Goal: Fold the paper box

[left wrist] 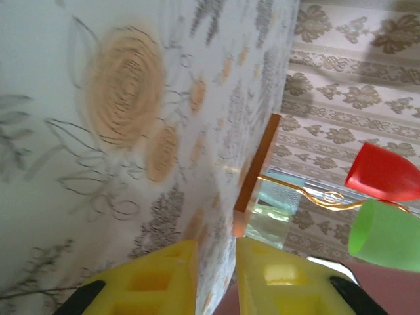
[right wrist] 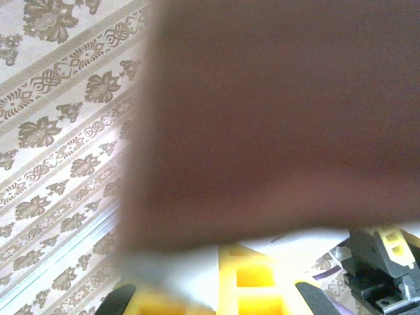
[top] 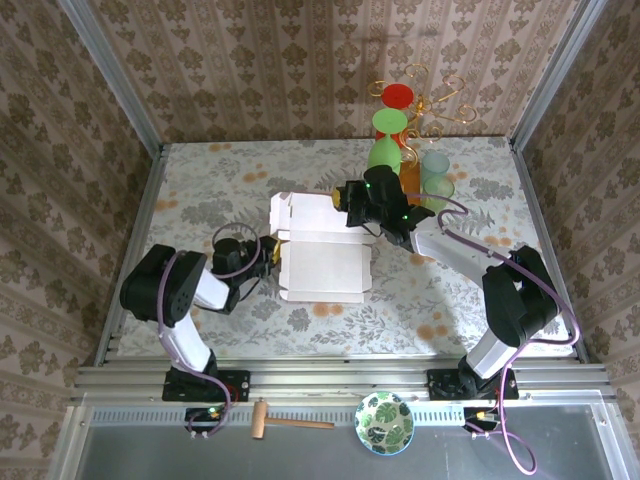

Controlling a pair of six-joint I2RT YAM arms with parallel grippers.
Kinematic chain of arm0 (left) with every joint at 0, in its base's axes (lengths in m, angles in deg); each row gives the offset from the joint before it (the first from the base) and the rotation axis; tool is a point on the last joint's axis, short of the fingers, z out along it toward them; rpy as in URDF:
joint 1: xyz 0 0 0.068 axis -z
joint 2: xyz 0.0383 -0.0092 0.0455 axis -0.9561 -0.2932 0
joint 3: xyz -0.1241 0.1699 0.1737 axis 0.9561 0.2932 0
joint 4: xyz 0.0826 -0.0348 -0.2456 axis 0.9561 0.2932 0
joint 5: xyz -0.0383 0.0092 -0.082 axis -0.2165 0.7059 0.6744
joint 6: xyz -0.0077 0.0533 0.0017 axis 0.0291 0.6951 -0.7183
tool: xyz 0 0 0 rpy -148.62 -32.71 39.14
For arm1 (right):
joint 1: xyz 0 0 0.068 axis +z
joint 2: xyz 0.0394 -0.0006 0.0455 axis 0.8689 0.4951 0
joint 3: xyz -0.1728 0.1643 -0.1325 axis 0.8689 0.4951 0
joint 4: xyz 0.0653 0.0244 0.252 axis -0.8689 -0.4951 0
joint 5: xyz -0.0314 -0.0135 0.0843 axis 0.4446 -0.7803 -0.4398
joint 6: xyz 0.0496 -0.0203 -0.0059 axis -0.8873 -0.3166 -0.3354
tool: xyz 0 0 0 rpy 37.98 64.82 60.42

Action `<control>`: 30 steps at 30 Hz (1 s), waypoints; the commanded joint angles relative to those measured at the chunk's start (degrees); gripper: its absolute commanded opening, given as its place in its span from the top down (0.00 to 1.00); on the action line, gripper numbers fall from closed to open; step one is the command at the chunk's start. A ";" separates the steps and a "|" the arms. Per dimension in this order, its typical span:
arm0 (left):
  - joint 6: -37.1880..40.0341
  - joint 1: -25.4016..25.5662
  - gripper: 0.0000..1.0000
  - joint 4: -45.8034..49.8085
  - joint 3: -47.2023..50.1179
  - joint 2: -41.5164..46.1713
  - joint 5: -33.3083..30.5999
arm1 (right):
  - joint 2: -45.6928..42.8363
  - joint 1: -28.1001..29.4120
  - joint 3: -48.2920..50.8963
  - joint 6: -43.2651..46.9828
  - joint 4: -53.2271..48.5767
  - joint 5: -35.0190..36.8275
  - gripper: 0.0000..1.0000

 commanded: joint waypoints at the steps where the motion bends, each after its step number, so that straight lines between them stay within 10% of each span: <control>1: -0.41 0.44 0.77 -3.26 0.70 3.04 -2.15 | 0.62 -0.31 -1.00 -1.32 -0.81 1.26 1.00; 9: 2.73 2.03 0.71 5.22 -1.67 7.33 -1.50 | 1.48 -0.31 -1.31 -1.52 -0.19 0.90 1.00; 19: 18.38 4.65 0.62 38.11 -7.62 18.66 -5.40 | 1.59 -0.31 -0.91 -1.76 0.40 0.70 1.00; 30: 24.59 5.33 0.61 46.40 -8.01 21.01 -5.58 | 1.94 -0.13 0.03 4.65 3.82 2.45 1.00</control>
